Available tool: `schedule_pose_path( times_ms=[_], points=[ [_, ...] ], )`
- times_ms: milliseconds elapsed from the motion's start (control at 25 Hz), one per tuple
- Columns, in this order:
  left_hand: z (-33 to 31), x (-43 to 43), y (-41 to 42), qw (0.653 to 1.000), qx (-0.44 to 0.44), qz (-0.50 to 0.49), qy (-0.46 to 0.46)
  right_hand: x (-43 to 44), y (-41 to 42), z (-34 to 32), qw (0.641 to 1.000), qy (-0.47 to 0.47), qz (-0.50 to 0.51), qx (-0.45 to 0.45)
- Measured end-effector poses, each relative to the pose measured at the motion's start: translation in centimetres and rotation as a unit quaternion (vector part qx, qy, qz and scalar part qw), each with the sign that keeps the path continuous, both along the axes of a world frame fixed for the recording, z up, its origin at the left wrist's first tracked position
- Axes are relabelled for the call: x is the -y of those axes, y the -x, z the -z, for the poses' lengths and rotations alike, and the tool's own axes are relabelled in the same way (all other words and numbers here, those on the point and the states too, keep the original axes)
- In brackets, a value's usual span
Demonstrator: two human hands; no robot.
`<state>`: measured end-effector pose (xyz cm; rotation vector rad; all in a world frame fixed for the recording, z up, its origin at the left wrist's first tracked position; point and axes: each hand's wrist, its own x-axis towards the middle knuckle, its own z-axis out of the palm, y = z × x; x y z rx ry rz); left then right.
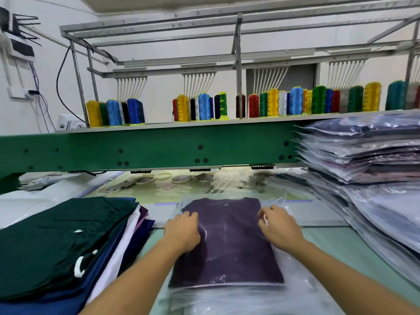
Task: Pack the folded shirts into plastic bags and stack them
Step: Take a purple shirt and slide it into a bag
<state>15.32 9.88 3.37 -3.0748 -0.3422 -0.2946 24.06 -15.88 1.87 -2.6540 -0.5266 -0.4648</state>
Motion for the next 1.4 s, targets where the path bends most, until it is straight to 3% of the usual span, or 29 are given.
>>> schedule_pose_path(
  times_ms=[200,280,360,600,1000,1160,1280,1400],
  points=[
    [1.0,1.4,-7.6,0.997,0.064,-0.010,0.045,-7.2,-5.7,1.0,0.998,0.049,-0.026,0.006],
    [1.6,1.9,-10.7,0.995,0.078,0.007,0.069,-10.1,-8.0,1.3,0.996,0.073,-0.040,-0.034],
    [2.8,1.8,-12.8,0.993,0.061,0.016,0.099,-11.8,-10.0,2.0,0.991,0.093,-0.050,-0.086],
    [6.6,-1.1,-14.8,0.995,0.021,-0.053,0.077,-11.3,-13.6,4.1,0.984,0.142,-0.039,-0.101],
    [6.1,-2.6,-12.5,0.988,0.007,-0.108,0.109,-6.9,-13.9,5.0,0.987,0.134,0.042,-0.074],
    [3.9,-2.8,-10.4,0.983,-0.061,-0.170,0.034,-5.8,-12.5,3.3,0.972,0.199,0.103,-0.070],
    [2.7,-0.7,-7.7,0.991,-0.028,-0.125,0.028,-5.9,-9.2,2.1,0.979,0.185,0.091,-0.004],
    [2.8,2.4,-4.6,0.996,-0.007,-0.047,0.073,-6.8,-4.6,1.9,0.991,0.127,0.008,-0.036]
  ],
)
